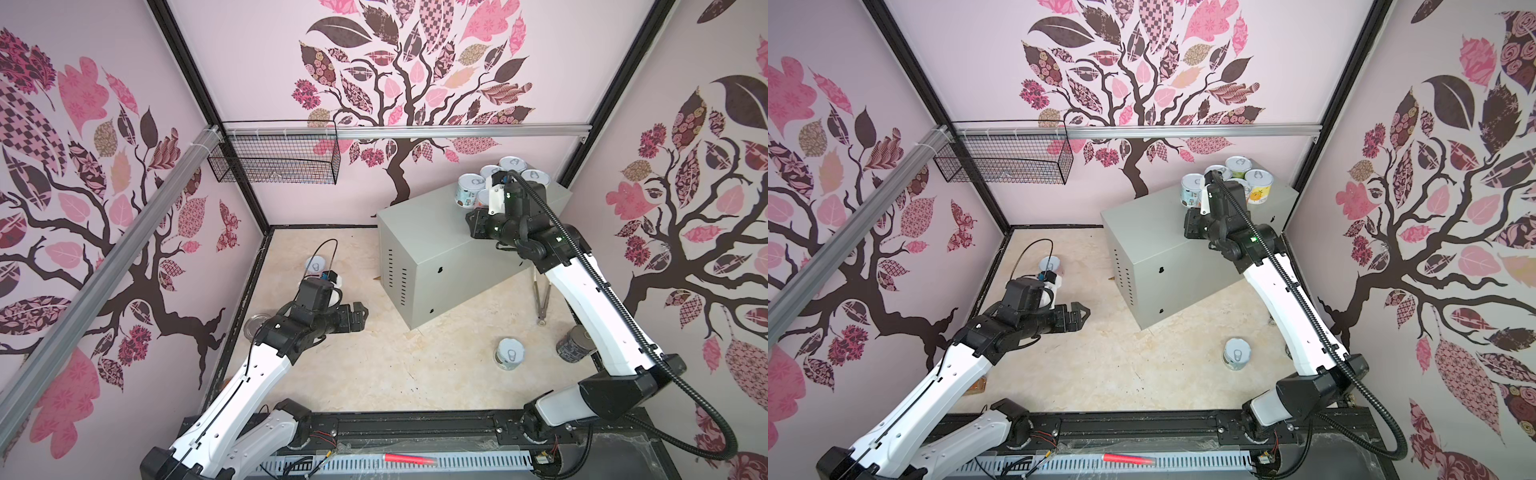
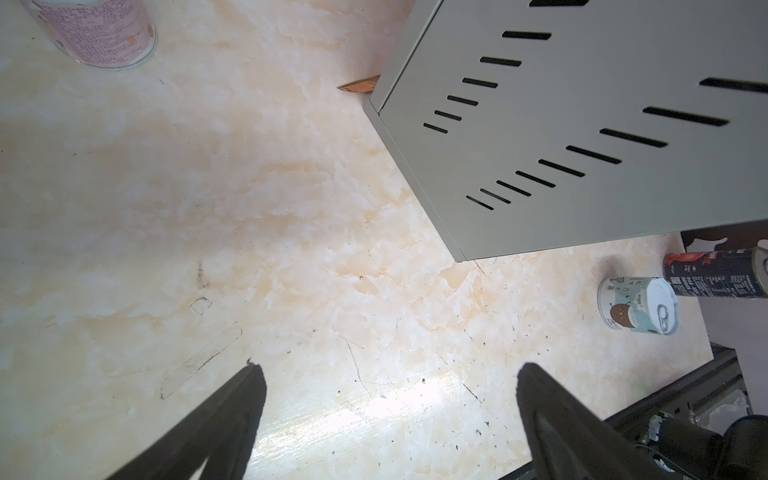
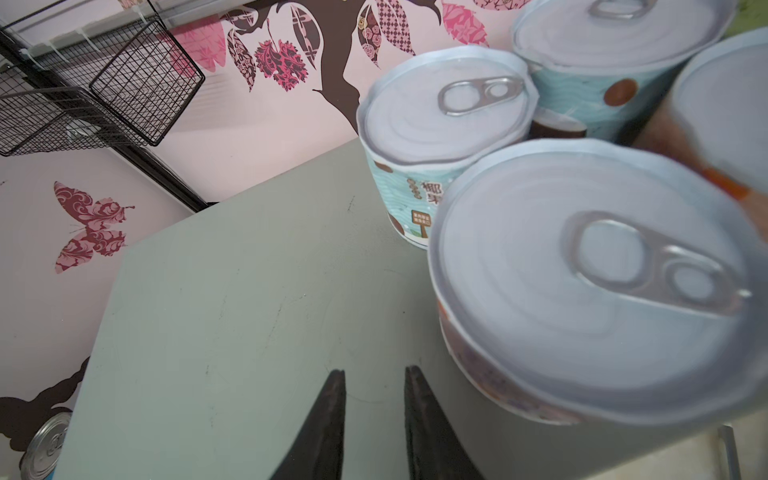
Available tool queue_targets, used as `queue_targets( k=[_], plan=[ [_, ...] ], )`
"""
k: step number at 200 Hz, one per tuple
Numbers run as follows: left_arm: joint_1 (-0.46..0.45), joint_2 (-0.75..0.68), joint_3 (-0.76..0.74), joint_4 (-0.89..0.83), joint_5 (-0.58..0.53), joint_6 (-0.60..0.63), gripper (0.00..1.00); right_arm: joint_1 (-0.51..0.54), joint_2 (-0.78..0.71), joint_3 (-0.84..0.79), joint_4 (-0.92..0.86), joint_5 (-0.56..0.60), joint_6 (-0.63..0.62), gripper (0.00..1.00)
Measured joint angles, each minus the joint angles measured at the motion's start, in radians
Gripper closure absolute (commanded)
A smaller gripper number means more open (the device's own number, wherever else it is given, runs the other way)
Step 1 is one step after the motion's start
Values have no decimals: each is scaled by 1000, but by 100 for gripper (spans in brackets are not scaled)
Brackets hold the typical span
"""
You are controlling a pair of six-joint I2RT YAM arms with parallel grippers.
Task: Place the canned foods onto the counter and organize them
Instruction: 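Lower the pink-label can beside the cluster of cans on the cabinet top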
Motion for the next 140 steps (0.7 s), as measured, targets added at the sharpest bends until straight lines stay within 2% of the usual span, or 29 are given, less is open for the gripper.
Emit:
queue_targets(
  k=[140],
  plan=[
    [0, 14, 0, 0, 19, 0, 2, -6, 75, 64, -7, 78, -85, 74]
  ],
)
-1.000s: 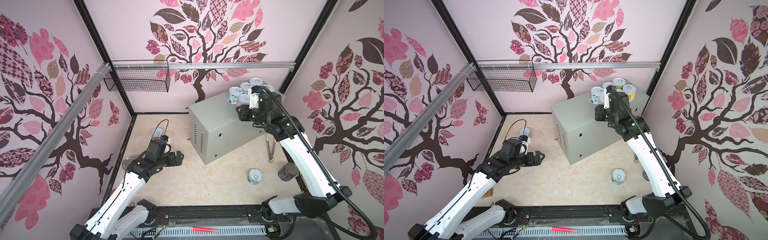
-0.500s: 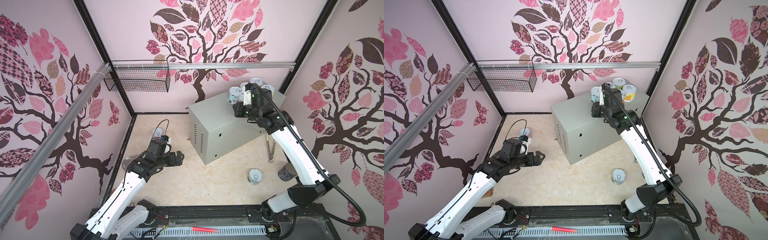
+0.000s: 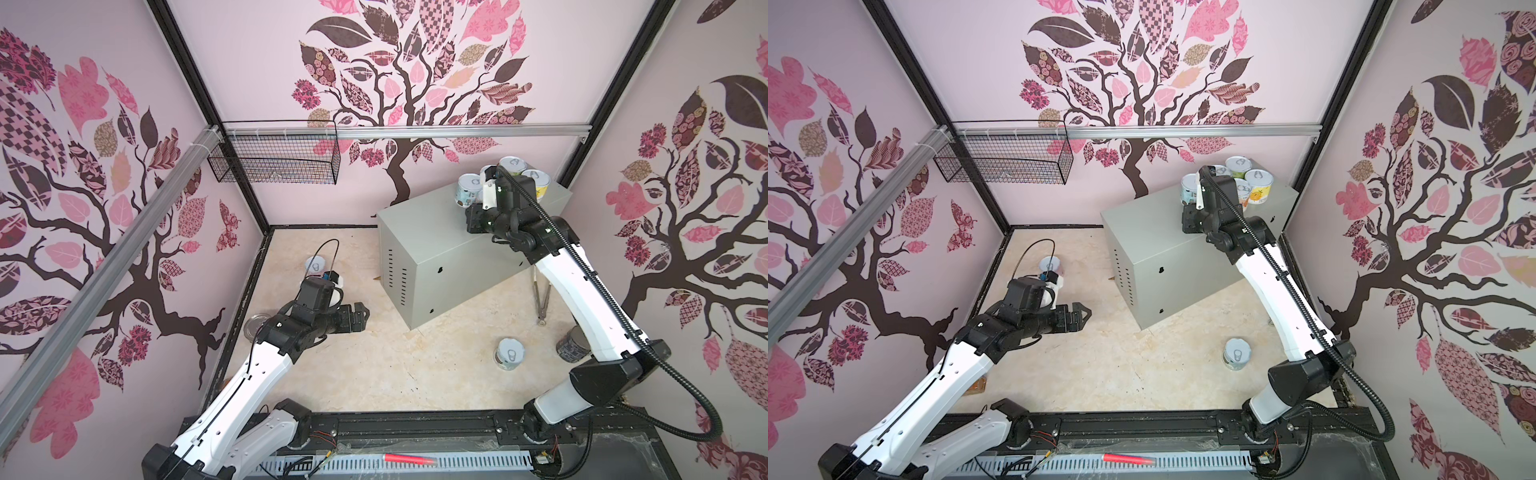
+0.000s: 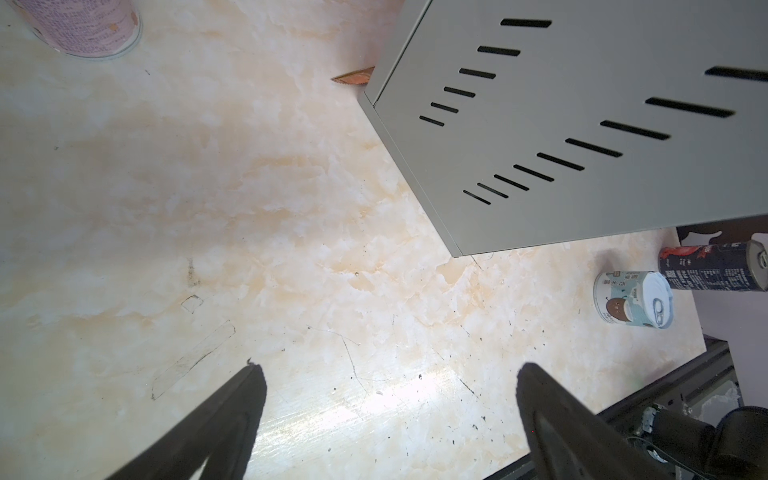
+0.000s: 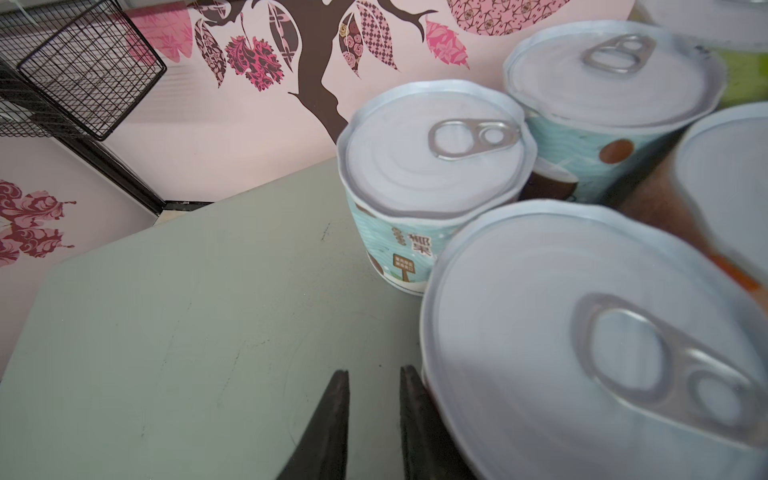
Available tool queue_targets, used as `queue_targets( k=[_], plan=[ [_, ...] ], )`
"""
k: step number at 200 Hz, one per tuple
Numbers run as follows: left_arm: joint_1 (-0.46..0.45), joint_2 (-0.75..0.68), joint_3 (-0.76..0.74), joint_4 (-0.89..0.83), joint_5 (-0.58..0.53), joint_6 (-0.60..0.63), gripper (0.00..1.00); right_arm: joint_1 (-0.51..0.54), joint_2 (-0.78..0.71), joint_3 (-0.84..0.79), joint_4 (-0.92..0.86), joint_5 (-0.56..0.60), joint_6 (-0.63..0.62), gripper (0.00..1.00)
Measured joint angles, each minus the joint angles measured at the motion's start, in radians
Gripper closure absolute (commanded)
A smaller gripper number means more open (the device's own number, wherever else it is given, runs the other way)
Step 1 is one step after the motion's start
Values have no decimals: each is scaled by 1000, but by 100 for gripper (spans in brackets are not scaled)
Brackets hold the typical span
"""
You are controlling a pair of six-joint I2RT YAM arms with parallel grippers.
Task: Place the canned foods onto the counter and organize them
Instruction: 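Lower the pink-label can beside the cluster of cans on the cabinet top, then open the right gripper and withdraw it from the placed can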
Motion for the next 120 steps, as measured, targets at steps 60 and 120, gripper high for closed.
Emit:
queue_targets(
  k=[60, 120],
  plan=[
    [0, 9, 0, 0, 6, 0, 2, -18, 7, 13, -6, 0, -27, 74],
    [0, 9, 0, 0, 7, 0, 2, -19, 11, 23, -6, -28, -28, 64]
  ],
)
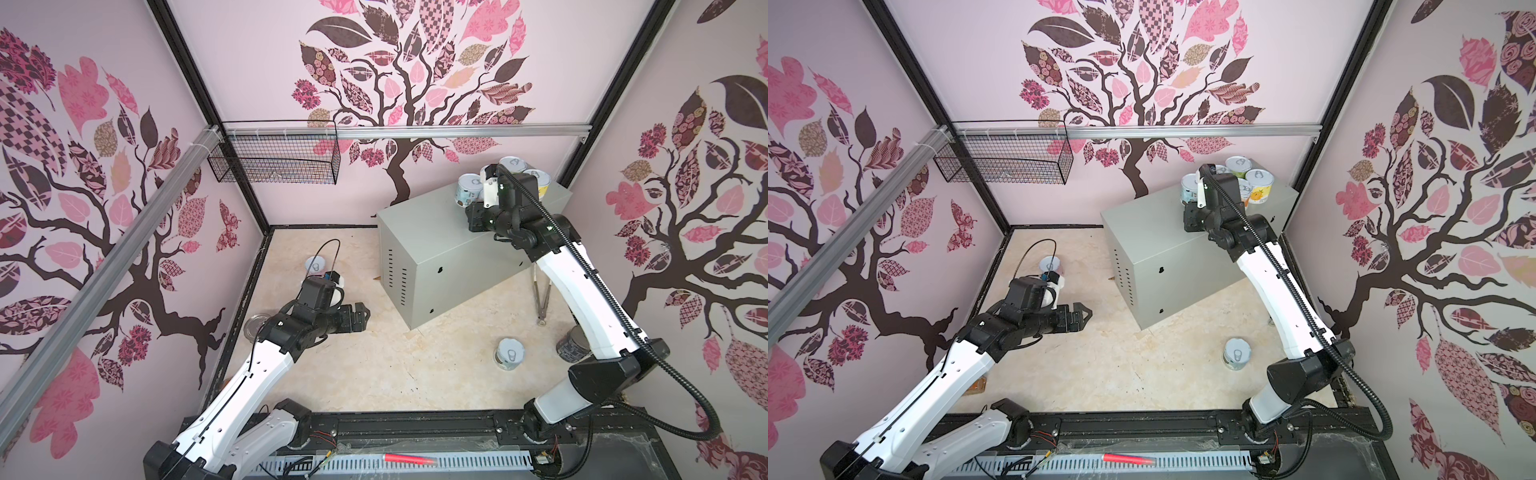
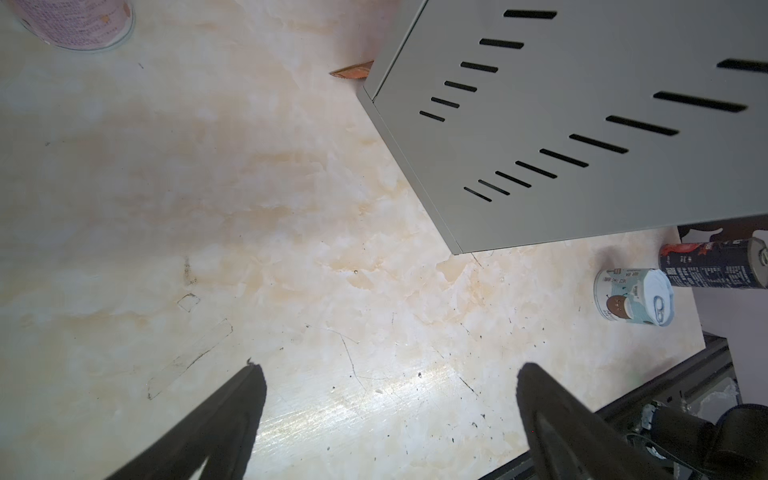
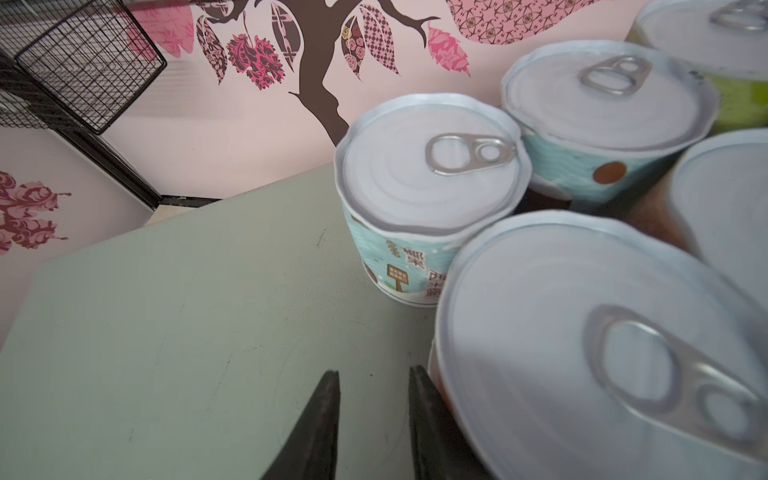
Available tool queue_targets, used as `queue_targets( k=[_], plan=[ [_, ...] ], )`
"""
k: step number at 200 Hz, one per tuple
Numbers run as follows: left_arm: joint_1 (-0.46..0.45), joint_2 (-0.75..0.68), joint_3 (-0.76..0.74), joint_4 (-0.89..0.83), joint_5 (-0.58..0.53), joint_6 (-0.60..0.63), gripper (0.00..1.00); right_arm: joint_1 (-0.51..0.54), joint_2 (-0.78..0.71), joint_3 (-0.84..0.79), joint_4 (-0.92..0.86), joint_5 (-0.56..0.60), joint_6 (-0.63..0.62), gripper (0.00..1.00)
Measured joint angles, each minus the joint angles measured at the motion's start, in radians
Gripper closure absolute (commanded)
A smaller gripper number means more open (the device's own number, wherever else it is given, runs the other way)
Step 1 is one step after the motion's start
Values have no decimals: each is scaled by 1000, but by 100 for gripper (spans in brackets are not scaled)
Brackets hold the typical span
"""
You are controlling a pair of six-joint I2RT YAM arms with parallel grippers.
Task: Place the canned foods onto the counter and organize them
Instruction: 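Open the right gripper and withdraw it from the placed can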
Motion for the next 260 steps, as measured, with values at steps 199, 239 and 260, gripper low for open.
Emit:
queue_targets(
  k=[199, 239, 260],
  plan=[
    [-183, -18, 2, -69, -201, 8, 2, -4, -333, -167, -135, -164, 63, 17],
    [-191, -95, 2, -129, -240, -30, 2, -3, -448, -328, -171, -163, 70, 0],
    [-218, -149, 2, -160, -276, -57, 2, -3, -507, -404, -193, -153, 72, 0]
  ],
)
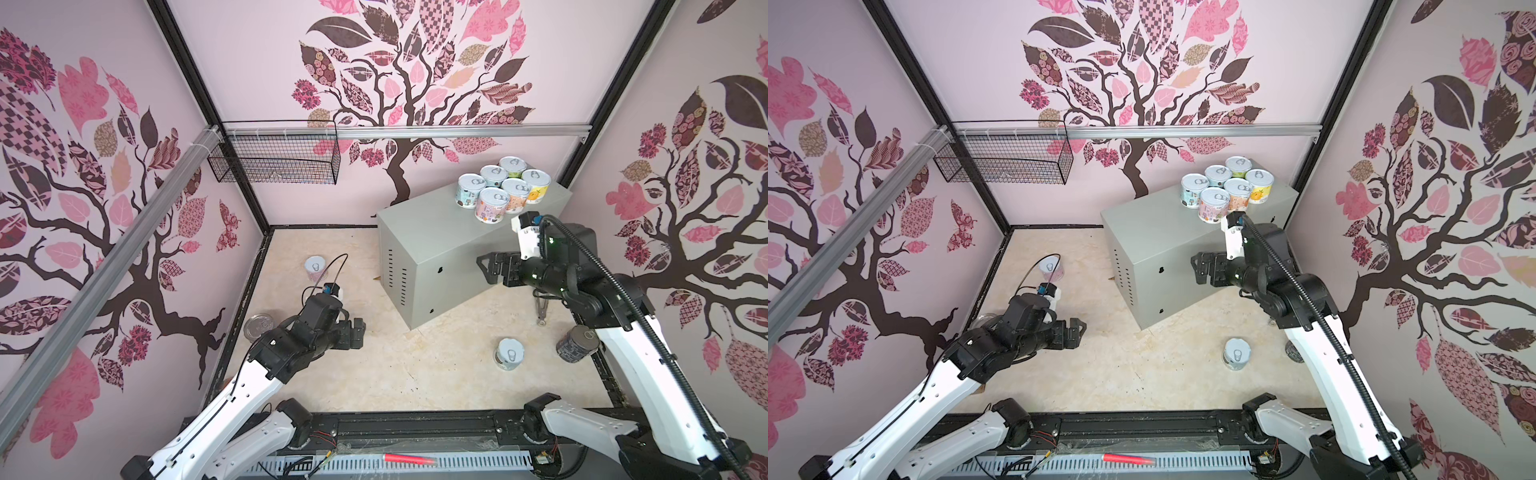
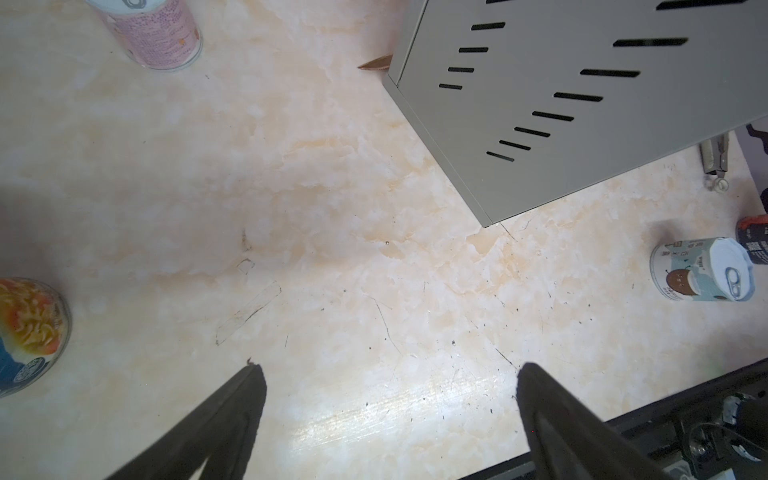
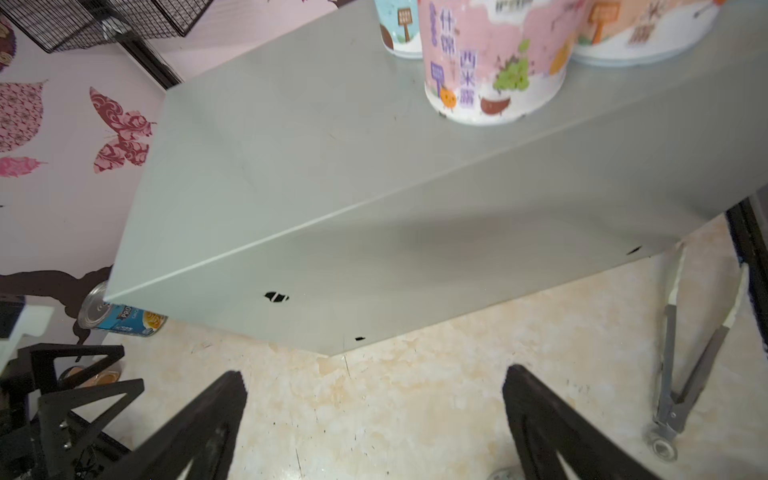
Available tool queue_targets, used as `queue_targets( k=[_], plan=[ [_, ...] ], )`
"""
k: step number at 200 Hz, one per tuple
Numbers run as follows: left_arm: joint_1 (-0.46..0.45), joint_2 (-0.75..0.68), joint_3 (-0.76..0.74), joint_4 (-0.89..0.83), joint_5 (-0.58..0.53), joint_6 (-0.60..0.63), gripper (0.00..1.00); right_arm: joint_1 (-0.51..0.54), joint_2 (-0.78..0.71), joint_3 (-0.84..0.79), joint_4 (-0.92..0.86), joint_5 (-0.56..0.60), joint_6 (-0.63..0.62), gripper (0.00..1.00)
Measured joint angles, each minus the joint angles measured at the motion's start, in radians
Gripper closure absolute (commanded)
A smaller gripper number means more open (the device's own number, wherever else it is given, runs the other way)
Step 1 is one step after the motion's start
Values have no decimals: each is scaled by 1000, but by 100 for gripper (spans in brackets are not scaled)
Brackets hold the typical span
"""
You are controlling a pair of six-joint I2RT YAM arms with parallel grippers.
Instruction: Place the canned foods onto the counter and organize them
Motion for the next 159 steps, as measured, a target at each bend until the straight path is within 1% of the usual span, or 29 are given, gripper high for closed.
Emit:
queue_targets(
  k=[19, 42, 66, 80, 98, 125, 159],
  plan=[
    [-64, -29, 0, -23, -37, -32, 2, 0, -63, -74, -8, 14, 16, 0],
    [-148, -27, 0, -48, -85, -82, 2, 0, -167, -193, 8, 35, 55, 0],
    [-249, -13, -15, -47, -142, -149, 3, 0, -280, -349, 28, 77, 130, 0],
    [-289, -12, -43, -42, -162, -190, 4, 0, -331, -439, 43, 108, 186, 0],
    [-318, 5, -83, -36, -174, -234, 3, 0, -361, -549, 55, 153, 277, 0],
    [-367, 34, -146, -3, -191, -291, 3, 0, -345, -665, 48, 230, 388, 0],
    [-376, 41, -236, 61, -197, -356, 3, 0, -353, -770, 38, 339, 506, 0]
  ],
)
